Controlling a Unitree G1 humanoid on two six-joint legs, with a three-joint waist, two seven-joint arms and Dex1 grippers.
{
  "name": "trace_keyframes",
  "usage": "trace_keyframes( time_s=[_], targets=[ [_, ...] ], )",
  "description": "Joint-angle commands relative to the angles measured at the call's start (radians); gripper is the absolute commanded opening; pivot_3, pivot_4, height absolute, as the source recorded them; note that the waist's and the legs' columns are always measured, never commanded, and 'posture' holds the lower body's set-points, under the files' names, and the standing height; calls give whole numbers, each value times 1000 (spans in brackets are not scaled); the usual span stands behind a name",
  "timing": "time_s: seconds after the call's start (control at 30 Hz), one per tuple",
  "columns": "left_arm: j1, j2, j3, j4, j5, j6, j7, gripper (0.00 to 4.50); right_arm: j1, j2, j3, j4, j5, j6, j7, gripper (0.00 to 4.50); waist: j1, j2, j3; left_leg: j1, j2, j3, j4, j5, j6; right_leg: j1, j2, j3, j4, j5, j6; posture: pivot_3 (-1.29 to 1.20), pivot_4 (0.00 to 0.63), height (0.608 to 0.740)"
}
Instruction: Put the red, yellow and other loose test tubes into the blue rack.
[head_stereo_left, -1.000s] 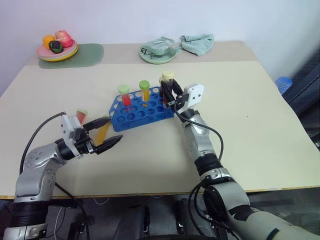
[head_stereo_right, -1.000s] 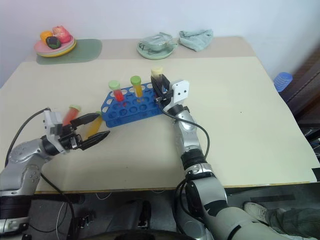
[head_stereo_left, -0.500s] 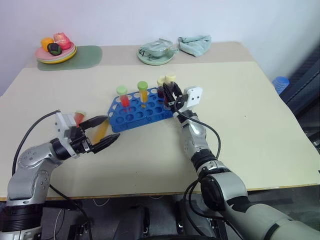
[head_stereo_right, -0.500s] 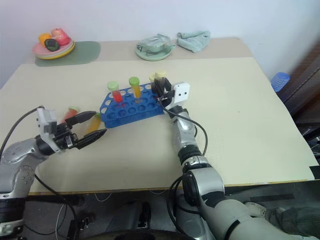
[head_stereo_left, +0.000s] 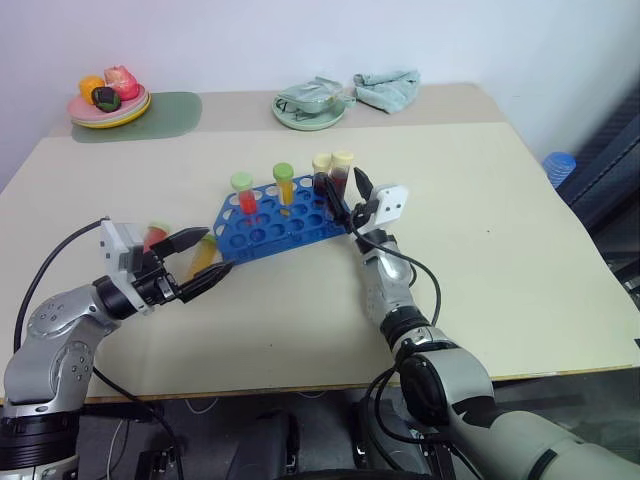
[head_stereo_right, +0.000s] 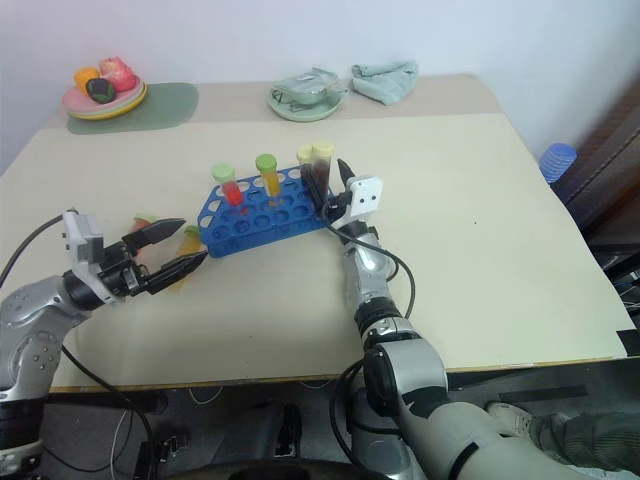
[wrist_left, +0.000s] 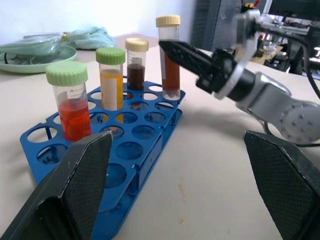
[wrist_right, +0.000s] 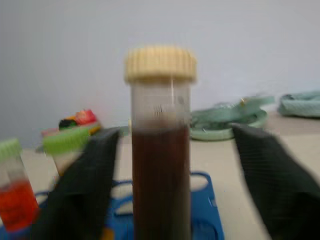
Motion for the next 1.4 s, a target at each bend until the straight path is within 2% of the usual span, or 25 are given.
trace_keyframes(
  time_s=[0.03,0.27,0.4,0.7,0.9,1.1,1.4],
  targets=[
    [-17,11,29,-39,-26,7,8,4307,9,9,12,-13,-24,-44,-25,4131,0,0,0,0,0,0,0,0,0,0,0,0,0,0,0,0,150,740],
    [-22,-3,19,-46,-30,20,18,4307,28,-20,36,-47,-66,-20,-62,4131,1,0,0,0,0,0,0,0,0,0,0,0,0,0,0,0,150,740],
    [-20,-8,17,-49,-28,22,17,4307,55,-30,48,-155,-29,75,-16,4131,1,0,0,0,0,0,0,0,0,0,0,0,0,0,0,0,150,740],
    [-19,-36,-11,-52,-17,21,21,4307,138,-129,90,-639,44,622,10,4131,4,0,0,0,0,0,0,-2,3,0,0,0,0,0,0,0,150,740],
    [-14,-52,-24,-53,-14,13,27,4307,140,-190,109,-861,116,984,22,4131,5,0,0,0,0,0,-1,-3,5,0,-1,0,0,0,0,0,150,740],
    [-2,-75,-37,-61,-7,2,36,4307,102,-219,87,-894,177,1173,24,4131,11,0,0,0,0,0,-1,-4,7,0,-1,0,-2,0,0,0,150,740],
    [25,-92,-30,-74,-6,-11,47,4307,29,-246,59,-807,201,1218,48,4131,24,0,0,-1,0,0,-3,-4,7,0,-1,0,-4,0,0,0,150,740]
  ],
)
